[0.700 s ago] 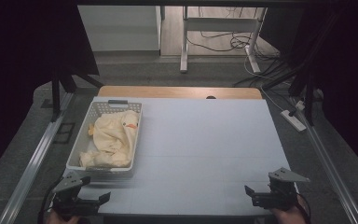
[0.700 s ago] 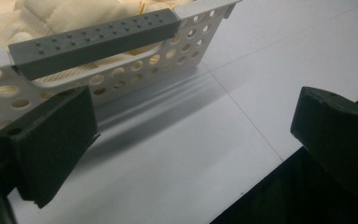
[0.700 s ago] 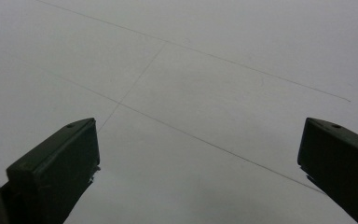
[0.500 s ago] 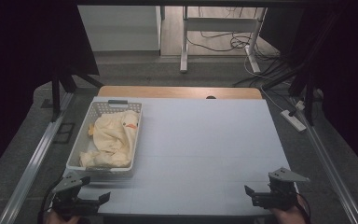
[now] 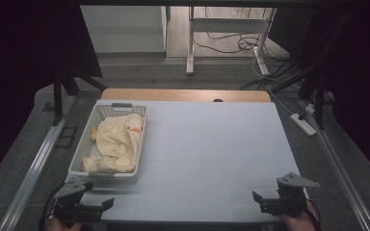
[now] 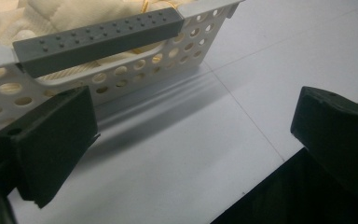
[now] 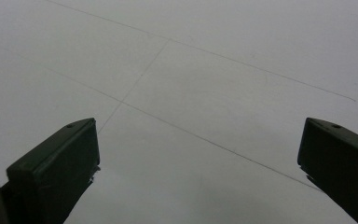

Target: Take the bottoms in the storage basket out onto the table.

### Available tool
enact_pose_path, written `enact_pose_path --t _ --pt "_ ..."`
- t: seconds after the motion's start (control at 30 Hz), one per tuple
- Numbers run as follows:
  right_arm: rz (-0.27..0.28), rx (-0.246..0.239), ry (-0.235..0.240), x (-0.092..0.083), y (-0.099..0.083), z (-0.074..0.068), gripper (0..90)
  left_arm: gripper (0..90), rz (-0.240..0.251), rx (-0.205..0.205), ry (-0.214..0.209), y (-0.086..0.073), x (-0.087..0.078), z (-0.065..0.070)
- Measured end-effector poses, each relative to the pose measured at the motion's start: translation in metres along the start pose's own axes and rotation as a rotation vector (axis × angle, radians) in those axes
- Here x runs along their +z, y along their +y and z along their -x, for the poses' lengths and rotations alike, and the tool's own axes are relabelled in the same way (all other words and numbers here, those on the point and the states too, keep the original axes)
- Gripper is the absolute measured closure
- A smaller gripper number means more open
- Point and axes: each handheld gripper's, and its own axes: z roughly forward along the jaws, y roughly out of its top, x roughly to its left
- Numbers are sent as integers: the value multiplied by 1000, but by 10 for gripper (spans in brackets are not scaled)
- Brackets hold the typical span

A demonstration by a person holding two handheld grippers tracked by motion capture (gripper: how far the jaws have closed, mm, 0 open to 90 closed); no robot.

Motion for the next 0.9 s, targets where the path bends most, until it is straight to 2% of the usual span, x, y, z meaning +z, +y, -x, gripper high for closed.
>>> enact_pose_path --t 0.47,0.67,0.9 --pt "-5 3 4 0 0 0 0 0 -1 11 -2 1 0 1" --pt "-4 7 3 1 0 1 0 0 33 30 -10 3 -3 2" --pt "-12 5 3 1 0 1 0 0 38 35 -21 3 -4 -1"
